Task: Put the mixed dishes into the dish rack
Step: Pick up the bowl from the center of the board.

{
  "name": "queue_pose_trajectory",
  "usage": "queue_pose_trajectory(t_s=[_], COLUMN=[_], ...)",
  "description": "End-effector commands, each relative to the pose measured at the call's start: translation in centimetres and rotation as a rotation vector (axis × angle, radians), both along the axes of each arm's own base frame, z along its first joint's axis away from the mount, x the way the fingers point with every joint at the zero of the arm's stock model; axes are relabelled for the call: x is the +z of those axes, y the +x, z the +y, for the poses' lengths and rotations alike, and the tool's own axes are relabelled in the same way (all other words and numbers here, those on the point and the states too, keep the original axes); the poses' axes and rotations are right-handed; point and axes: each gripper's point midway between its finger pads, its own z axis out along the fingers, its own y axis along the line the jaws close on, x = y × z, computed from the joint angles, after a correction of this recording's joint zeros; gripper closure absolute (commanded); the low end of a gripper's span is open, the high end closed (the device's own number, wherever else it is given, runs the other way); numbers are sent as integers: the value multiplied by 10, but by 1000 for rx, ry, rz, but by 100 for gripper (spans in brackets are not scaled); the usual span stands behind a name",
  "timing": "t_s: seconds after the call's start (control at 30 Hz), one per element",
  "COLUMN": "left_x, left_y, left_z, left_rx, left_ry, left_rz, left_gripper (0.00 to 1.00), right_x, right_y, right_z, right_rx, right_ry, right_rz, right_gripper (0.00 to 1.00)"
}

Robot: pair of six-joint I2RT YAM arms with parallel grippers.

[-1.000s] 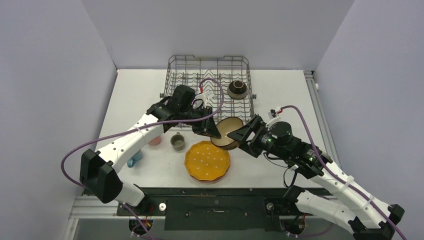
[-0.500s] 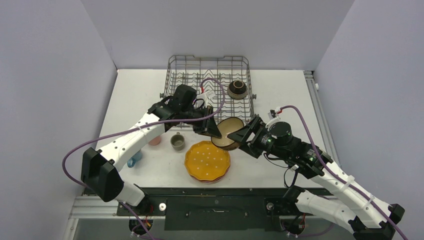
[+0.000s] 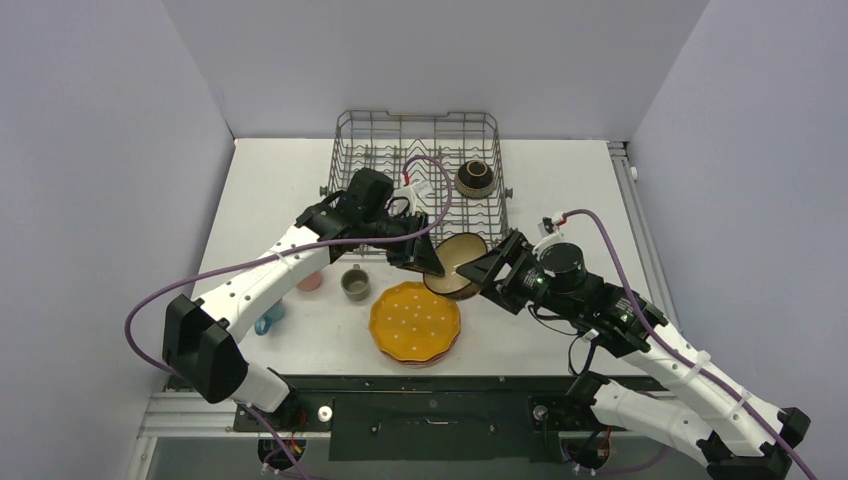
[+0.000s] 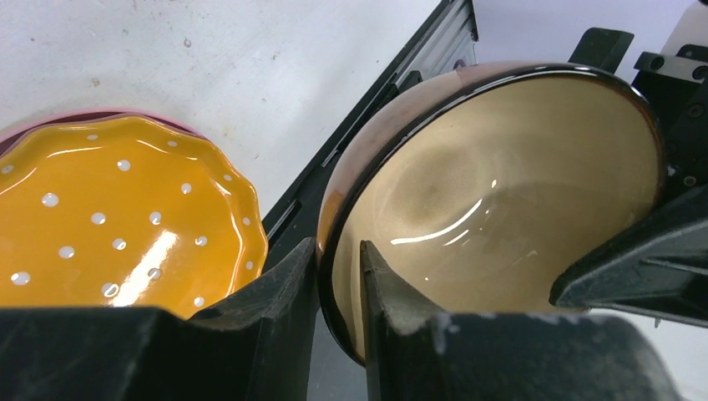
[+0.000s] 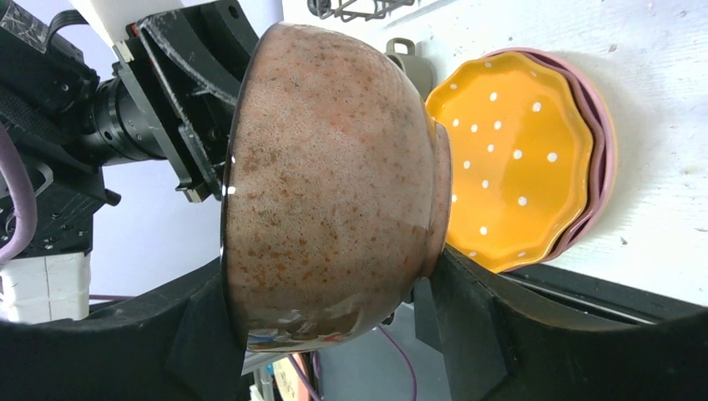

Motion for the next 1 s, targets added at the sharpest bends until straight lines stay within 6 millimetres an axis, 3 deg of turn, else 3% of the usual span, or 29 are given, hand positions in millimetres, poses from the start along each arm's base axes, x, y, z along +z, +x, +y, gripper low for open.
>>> queue_pose_trajectory(t_s=[0.0,0.47,0.73,0.97], left_x=[36,35,38,37], left_y=[6,21,51,60], left_z=[-4,8,39,63], left_rx=[-49,-11,145,222], left_ry=[-101,-87,24,83], left_rz=[-102,-108,-211,-277], left_gripper=[76,64,57,55], right_x=[49,52,50,44], right_y=[16,31,51,80], right_z=[-1,3,-1,-10], right_rx=[-49,-48,-56,-85], right_ry=[70,44,-31,-123], right_rz=[-130,-152,-182,-196], right_gripper=[100,100,100,100])
